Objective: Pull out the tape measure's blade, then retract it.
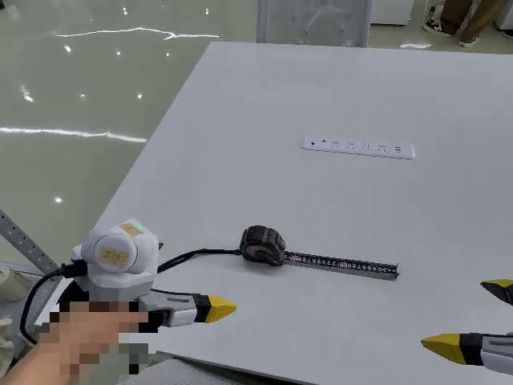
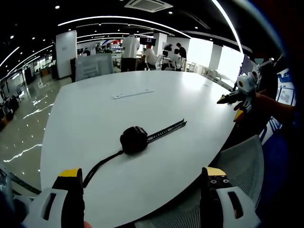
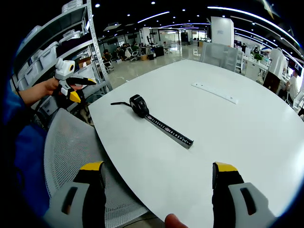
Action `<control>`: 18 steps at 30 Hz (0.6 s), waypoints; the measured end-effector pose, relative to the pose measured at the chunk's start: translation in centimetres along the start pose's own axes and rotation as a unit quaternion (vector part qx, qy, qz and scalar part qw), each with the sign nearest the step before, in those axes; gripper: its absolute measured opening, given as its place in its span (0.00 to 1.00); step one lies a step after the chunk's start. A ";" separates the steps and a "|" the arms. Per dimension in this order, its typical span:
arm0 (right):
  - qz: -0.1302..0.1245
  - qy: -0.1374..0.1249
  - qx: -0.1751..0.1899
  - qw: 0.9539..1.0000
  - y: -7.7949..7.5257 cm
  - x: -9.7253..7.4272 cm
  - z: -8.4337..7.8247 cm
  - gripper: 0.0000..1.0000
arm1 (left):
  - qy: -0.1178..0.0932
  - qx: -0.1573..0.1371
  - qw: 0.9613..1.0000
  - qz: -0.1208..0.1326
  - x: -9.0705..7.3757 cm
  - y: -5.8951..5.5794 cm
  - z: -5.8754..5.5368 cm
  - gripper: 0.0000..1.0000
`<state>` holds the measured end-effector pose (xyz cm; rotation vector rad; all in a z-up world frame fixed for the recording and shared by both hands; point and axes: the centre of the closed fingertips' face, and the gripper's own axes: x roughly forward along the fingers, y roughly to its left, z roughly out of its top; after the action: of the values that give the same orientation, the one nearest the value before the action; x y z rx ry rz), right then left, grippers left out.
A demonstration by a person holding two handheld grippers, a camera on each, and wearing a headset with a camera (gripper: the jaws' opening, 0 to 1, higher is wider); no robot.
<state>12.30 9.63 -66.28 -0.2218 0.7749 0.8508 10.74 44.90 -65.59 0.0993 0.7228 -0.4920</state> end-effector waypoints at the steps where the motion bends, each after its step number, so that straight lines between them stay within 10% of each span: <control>1: -0.003 -0.001 0.001 1.000 -0.1 -0.1 0.0 0.91 | 0.000 -0.001 1.000 0.002 -0.2 0.0 -0.1 1.00; 18: 0.002 0.001 0.002 1.000 1.0 -3.2 0.8 1.00 | 0.024 0.006 1.000 0.016 -1.9 1.0 -1.6 1.00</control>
<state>10.68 8.82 -63.38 -0.2167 0.7792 0.8531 9.03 46.91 -65.62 0.1349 0.7644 -0.4647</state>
